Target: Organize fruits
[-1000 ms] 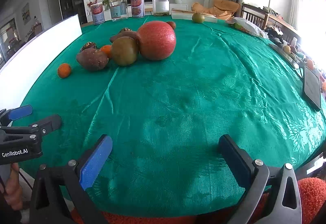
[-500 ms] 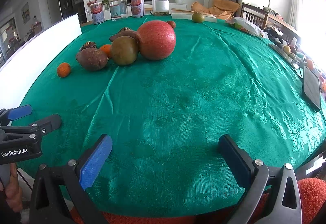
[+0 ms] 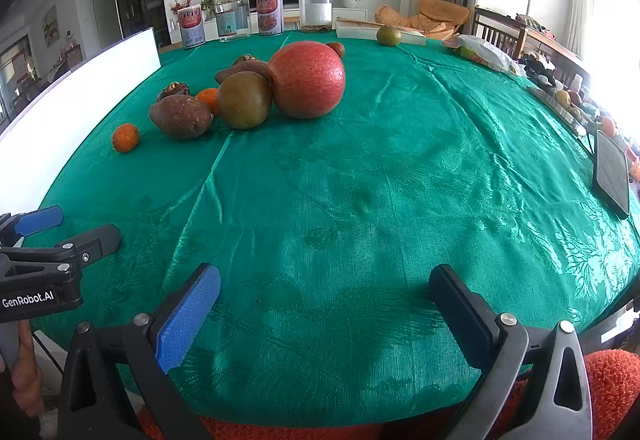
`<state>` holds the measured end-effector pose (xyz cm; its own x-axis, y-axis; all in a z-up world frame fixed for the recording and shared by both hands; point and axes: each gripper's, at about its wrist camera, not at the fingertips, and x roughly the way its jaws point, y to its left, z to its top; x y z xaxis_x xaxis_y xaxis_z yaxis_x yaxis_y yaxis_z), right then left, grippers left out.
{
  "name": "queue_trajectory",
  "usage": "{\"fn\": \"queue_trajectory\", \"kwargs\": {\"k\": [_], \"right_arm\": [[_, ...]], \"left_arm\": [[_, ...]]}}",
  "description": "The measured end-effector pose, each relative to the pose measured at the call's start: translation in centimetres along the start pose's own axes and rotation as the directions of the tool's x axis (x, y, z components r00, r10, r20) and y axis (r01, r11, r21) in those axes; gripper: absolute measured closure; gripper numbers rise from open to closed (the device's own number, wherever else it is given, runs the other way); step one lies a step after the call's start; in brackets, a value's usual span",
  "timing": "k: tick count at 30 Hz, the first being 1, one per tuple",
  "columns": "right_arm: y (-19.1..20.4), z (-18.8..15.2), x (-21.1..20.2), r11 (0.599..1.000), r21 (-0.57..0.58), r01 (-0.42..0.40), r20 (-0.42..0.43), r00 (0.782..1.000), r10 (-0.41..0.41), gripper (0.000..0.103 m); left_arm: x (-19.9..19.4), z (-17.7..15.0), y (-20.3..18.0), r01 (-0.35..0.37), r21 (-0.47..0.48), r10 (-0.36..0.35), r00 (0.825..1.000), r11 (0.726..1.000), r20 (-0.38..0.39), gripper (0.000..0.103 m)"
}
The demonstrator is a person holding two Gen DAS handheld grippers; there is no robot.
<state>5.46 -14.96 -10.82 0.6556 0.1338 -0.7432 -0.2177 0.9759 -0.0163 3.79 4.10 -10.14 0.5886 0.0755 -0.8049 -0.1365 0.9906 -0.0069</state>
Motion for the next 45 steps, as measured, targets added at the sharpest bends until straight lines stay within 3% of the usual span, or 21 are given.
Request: {"fn": "queue_trajectory", "kwargs": {"k": [21, 35, 38, 43, 45], "right_arm": [[-0.1, -0.1, 0.0, 1.0, 0.0, 0.0, -0.001, 1.0, 0.0, 0.0], [-0.1, 0.1, 0.0, 1.0, -0.004, -0.009, -0.019, 1.0, 0.009, 0.0], [0.0, 0.1, -0.9, 1.0, -0.012, -0.013, 0.02, 1.0, 0.013, 0.0], [1.1, 0.6, -4.9, 0.997, -0.076, 0.028, 0.234, 0.972, -0.01, 0.0], [1.5, 0.7, -5.7, 0.996, -0.087, 0.032, 0.266, 0.964, -0.008, 0.0]], "left_arm": [[-0.1, -0.3, -0.2, 0.003, 0.006, -0.003, 1.0, 1.0, -0.008, 0.0], [-0.8, -0.7, 0.2, 0.007, 0.023, -0.007, 1.0, 1.0, 0.03, 0.001], [-2.7, -0.6, 0.4, 0.012, 0.017, -0.014, 0.992, 1.0, 0.127, 0.001], [-6.3, -0.3, 1.1, 0.044, -0.009, -0.039, 0.952, 0.999, 0.303, 0.0], [-7.2, -0.2, 1.4, 0.054, -0.022, -0.044, 0.939, 0.998, 0.34, 0.0]]}}
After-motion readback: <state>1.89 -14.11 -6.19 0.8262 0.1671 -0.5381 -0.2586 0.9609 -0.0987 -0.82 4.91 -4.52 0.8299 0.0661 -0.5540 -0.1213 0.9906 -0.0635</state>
